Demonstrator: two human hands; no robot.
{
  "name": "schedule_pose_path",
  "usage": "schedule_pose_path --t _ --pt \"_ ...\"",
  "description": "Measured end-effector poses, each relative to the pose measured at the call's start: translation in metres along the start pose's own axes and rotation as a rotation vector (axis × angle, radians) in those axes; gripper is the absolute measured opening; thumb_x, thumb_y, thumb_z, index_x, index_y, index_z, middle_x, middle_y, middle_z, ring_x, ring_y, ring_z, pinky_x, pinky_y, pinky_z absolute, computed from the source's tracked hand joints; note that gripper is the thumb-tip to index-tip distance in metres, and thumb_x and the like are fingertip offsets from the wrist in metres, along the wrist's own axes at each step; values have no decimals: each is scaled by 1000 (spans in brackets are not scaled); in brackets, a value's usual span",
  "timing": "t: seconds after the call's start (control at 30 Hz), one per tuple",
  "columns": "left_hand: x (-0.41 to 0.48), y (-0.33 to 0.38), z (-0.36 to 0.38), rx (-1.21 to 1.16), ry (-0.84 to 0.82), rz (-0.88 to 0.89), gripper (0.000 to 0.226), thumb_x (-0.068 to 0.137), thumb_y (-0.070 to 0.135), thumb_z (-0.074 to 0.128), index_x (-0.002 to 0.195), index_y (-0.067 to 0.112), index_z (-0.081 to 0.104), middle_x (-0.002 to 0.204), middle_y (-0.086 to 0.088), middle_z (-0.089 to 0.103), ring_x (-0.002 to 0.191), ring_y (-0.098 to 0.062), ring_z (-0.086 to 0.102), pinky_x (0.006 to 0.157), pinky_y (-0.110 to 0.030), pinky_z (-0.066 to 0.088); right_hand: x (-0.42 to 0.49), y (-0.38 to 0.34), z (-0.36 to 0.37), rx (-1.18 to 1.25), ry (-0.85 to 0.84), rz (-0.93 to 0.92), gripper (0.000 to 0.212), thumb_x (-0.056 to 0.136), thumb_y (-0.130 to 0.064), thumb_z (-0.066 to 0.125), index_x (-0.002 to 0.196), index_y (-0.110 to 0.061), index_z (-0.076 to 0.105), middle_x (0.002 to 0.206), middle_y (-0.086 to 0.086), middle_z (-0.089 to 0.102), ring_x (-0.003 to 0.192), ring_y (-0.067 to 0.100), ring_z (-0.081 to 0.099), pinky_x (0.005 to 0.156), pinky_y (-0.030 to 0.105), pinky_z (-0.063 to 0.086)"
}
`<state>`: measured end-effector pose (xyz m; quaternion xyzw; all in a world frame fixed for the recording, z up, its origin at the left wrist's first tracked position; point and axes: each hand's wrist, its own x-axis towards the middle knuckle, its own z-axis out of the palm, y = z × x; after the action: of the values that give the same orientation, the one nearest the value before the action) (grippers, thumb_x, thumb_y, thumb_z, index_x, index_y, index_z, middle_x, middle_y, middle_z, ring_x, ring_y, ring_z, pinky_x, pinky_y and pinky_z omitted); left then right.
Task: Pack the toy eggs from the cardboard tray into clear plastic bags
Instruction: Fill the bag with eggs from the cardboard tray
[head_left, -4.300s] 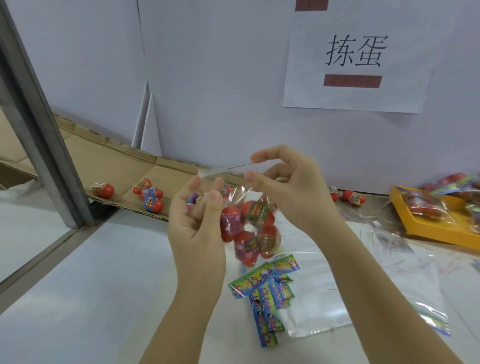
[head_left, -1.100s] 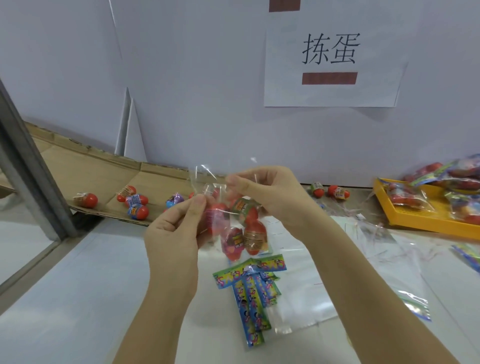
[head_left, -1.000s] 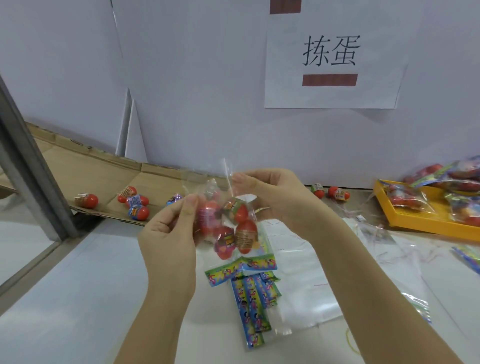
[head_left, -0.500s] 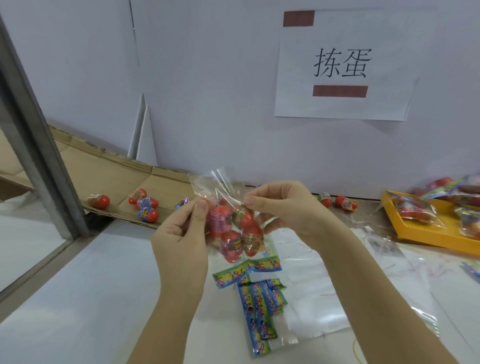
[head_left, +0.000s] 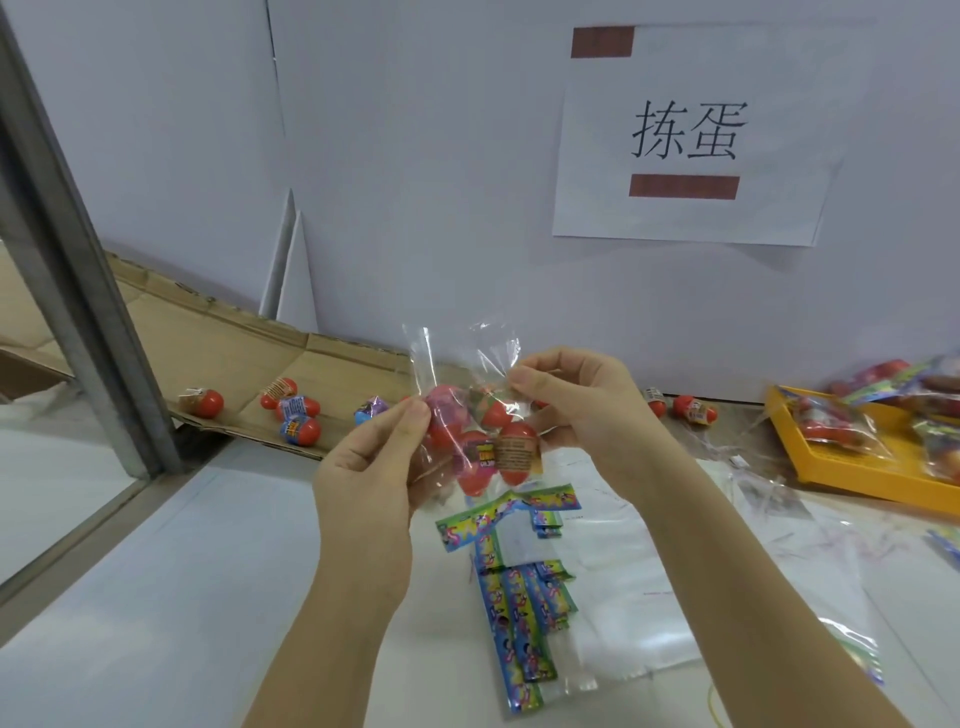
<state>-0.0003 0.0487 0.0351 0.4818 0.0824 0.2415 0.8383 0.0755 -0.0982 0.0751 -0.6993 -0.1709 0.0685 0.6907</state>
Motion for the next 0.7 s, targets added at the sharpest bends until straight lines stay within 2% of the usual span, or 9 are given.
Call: schedule_pose_path --t 0.17,0.27,0.4,0.57,0.7 --pt "1 5 -4 13 -15 -22 10 69 23 70 70 17 78 72 -6 73 56 -14 67 50 -25 56 0 1 -2 -34 -14 10 2 84 -14 72 82 -15 71 76 -1 73 52 12 62 49 22 51" --pt "2 4 -3 37 20 -13 16 80 14 69 67 17 77 69 -4 73 54 -13 67 48 -25 55 1 1 -2 -44 -23 10 2 83 -14 73 82 -16 71 77 -1 74 54 13 63 49 22 52" --pt "6 3 -5 24 129 19 12 87 6 64 80 11 72 73 -4 75 64 -14 71 55 -26 59 1 2 -2 15 -11 23 5 84 -12 71 81 -16 69 74 -1 72 53 13 65 48 23 51" --pt "6 1 -5 62 131 70 8 88 7 64 86 9 72 75 -2 76 66 -12 72 57 -22 57 1 2 -3 80 -36 39 7 85 -8 68 80 -14 66 69 -2 71 49 12 64 46 21 50" --pt "6 2 -4 66 103 105 21 88 9 64 74 18 76 72 0 75 62 -8 70 54 -18 54 0 3 -2 123 -48 34 7 87 -7 66 82 -11 66 71 0 72 46 11 61 43 22 50"
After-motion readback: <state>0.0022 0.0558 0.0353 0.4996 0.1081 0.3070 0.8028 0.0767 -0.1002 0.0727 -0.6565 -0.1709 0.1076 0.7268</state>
